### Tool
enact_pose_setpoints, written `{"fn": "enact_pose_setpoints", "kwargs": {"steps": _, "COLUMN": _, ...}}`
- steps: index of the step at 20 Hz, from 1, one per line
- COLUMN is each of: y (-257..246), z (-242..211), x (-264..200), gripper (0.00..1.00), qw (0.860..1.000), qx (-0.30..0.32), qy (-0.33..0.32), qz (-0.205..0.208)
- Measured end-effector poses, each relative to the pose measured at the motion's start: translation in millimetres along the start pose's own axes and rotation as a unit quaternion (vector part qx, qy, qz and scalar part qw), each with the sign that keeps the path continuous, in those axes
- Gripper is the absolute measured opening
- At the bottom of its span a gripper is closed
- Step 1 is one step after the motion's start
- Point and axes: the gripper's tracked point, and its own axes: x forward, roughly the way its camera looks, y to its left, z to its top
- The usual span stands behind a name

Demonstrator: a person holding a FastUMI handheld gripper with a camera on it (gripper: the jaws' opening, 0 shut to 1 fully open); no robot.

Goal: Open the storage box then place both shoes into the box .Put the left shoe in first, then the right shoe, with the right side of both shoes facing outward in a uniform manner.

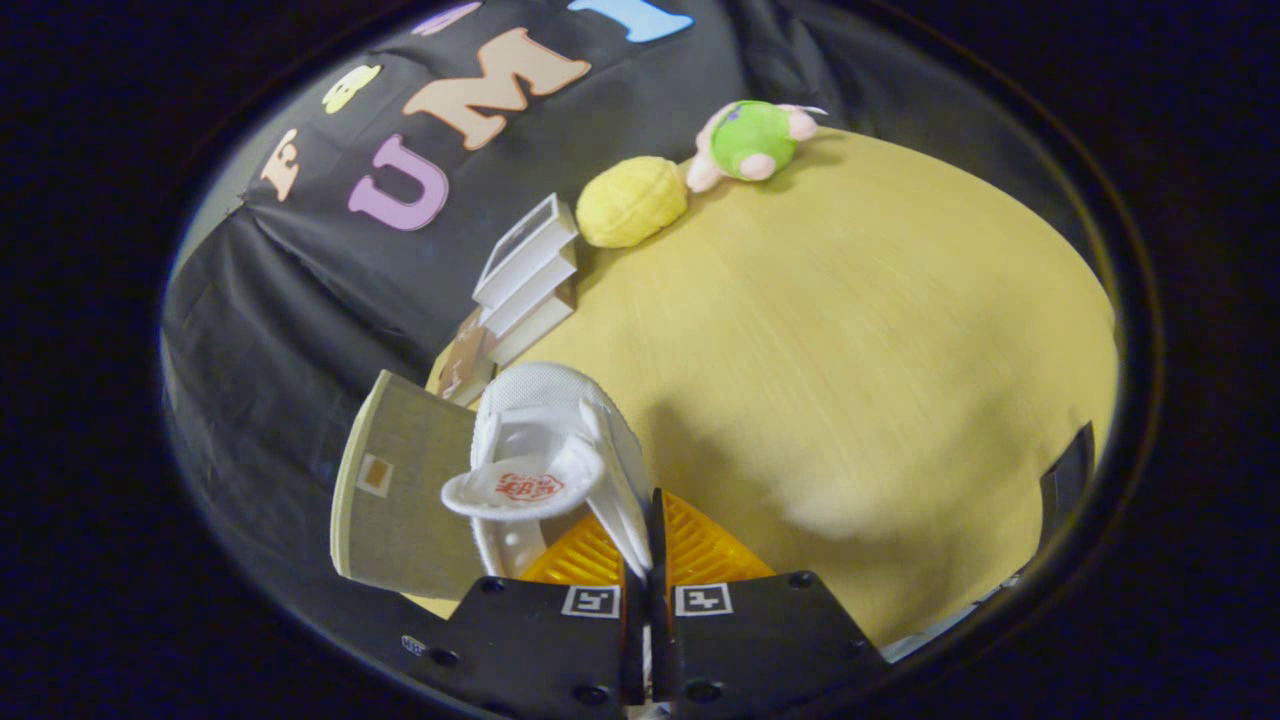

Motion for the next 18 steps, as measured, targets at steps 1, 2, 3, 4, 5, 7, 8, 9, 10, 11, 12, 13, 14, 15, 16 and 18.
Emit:
{"fn": "enact_pose_setpoints", "kwargs": {"steps": 1, "y": 20, "z": 1, "x": -5, "gripper": 0.06, "qw": 1.0, "qx": -0.002, "qy": -0.001, "qz": 0.02}}
{"fn": "enact_pose_setpoints", "kwargs": {"steps": 2, "y": 44, "z": 1, "x": -10, "gripper": 0.06, "qw": 0.999, "qx": -0.005, "qy": -0.001, "qz": 0.041}}
{"fn": "enact_pose_setpoints", "kwargs": {"steps": 3, "y": 68, "z": 3, "x": -17, "gripper": 0.06, "qw": 0.998, "qx": -0.012, "qy": -0.004, "qz": 0.061}}
{"fn": "enact_pose_setpoints", "kwargs": {"steps": 4, "y": 92, "z": 6, "x": -22, "gripper": 0.06, "qw": 0.997, "qx": -0.022, "qy": -0.008, "qz": 0.078}}
{"fn": "enact_pose_setpoints", "kwargs": {"steps": 5, "y": 115, "z": 13, "x": -28, "gripper": 0.06, "qw": 0.995, "qx": -0.034, "qy": -0.014, "qz": 0.093}}
{"fn": "enact_pose_setpoints", "kwargs": {"steps": 7, "y": 164, "z": 15, "x": -35, "gripper": 0.06, "qw": 0.991, "qx": -0.052, "qy": -0.02, "qz": 0.124}}
{"fn": "enact_pose_setpoints", "kwargs": {"steps": 8, "y": 187, "z": 13, "x": -40, "gripper": 0.06, "qw": 0.988, "qx": -0.056, "qy": -0.019, "qz": 0.14}}
{"fn": "enact_pose_setpoints", "kwargs": {"steps": 9, "y": 209, "z": 10, "x": -41, "gripper": 0.06, "qw": 0.986, "qx": -0.06, "qy": -0.014, "qz": 0.155}}
{"fn": "enact_pose_setpoints", "kwargs": {"steps": 10, "y": 228, "z": 6, "x": -40, "gripper": 0.06, "qw": 0.984, "qx": -0.063, "qy": -0.008, "qz": 0.166}}
{"fn": "enact_pose_setpoints", "kwargs": {"steps": 11, "y": 245, "z": 2, "x": -36, "gripper": 0.06, "qw": 0.983, "qx": -0.068, "qy": -0.003, "qz": 0.173}}
{"fn": "enact_pose_setpoints", "kwargs": {"steps": 12, "y": 261, "z": -5, "x": -33, "gripper": 0.06, "qw": 0.981, "qx": -0.073, "qy": 0.002, "qz": 0.179}}
{"fn": "enact_pose_setpoints", "kwargs": {"steps": 13, "y": 275, "z": -12, "x": -27, "gripper": 0.06, "qw": 0.98, "qx": -0.079, "qy": 0.009, "qz": 0.183}}
{"fn": "enact_pose_setpoints", "kwargs": {"steps": 14, "y": 288, "z": -22, "x": -20, "gripper": 0.06, "qw": 0.978, "qx": -0.082, "qy": 0.016, "qz": 0.189}}
{"fn": "enact_pose_setpoints", "kwargs": {"steps": 15, "y": 300, "z": -31, "x": -12, "gripper": 0.06, "qw": 0.977, "qx": -0.082, "qy": 0.026, "qz": 0.194}}
{"fn": "enact_pose_setpoints", "kwargs": {"steps": 16, "y": 309, "z": -45, "x": -6, "gripper": 0.06, "qw": 0.976, "qx": -0.079, "qy": 0.037, "qz": 0.199}}
{"fn": "enact_pose_setpoints", "kwargs": {"steps": 18, "y": 324, "z": -56, "x": 13, "gripper": 0.06, "qw": 0.976, "qx": -0.076, "qy": 0.048, "qz": 0.2}}
